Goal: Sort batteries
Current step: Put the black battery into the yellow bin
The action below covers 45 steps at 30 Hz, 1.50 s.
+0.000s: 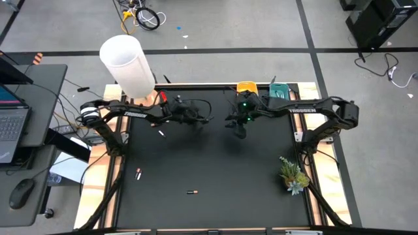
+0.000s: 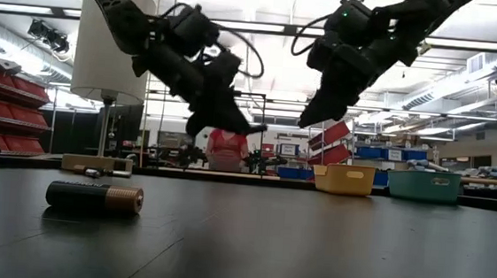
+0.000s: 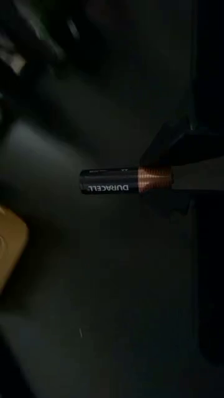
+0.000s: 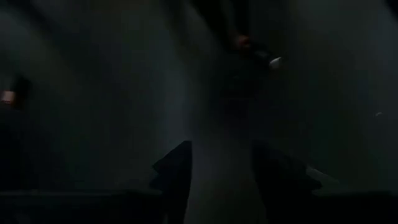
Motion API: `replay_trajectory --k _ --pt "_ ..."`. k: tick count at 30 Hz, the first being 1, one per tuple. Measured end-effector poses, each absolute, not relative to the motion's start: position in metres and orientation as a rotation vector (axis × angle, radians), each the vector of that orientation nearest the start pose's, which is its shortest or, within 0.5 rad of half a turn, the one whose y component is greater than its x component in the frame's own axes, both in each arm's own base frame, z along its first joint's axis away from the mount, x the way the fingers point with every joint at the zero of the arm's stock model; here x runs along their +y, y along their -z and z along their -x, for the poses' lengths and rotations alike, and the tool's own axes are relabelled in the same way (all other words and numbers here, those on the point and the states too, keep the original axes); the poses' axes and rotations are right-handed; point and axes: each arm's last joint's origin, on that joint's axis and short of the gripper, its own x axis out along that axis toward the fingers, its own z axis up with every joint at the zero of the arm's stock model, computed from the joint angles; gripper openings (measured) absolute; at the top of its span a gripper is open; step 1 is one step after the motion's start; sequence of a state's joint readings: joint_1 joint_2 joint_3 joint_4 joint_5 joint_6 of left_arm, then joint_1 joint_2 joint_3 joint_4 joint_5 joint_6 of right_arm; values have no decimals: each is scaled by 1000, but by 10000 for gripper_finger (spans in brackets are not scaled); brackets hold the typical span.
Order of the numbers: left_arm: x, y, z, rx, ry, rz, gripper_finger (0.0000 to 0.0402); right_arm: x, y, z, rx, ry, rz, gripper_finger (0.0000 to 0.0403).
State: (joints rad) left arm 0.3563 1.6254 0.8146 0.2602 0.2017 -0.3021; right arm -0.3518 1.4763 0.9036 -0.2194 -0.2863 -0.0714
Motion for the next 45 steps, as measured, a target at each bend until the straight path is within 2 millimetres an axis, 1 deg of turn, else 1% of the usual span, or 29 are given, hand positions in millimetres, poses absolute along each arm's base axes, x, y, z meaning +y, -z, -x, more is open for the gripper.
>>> replay_trajectory --k 1,4,7,11,15,17,19,22,25,28,32,37,41,43,45 --pt "107 -183 -312 483 -223 465 54 -97 -215 -287 749 38 -162 181" --pt "102 -189 -317 438 -215 525 54 -100 -223 -291 735 88 -72 199" --pt "101 -196 -321 415 -232 603 54 -103 -231 -293 766 150 51 205" --pt "104 -210 -329 354 -265 678 54 -104 -233 -293 810 131 244 201" --pt "107 -223 -334 289 -303 748 54 -103 -233 -293 888 203 487 193" --pt "109 -227 -335 269 -318 802 54 -103 -236 -295 888 229 591 189" --pt "111 -230 -337 247 -325 871 54 -105 -240 -298 863 261 657 184" --pt "110 -233 -337 223 -313 990 54 -106 -248 -303 769 283 675 178" --pt "109 -235 -339 202 -270 1095 54 -104 -251 -305 697 211 656 176" --pt "108 -237 -339 202 -238 1176 54 -102 -249 -305 669 133 618 176" --pt "108 -237 -339 195 -232 1254 54 -100 -249 -306 647 97 606 174" --pt "108 -238 -339 184 -228 1301 54 -94 -248 -308 651 45 709 174" --pt "108 -239 -340 174 -219 1306 54 -88 -248 -309 647 12 772 172" --pt "108 -239 -340 175 -222 1306 54 -86 -248 -310 650 10 790 165" --pt "108 -239 -340 175 -222 1300 54 -84 -248 -310 656 10 797 148"
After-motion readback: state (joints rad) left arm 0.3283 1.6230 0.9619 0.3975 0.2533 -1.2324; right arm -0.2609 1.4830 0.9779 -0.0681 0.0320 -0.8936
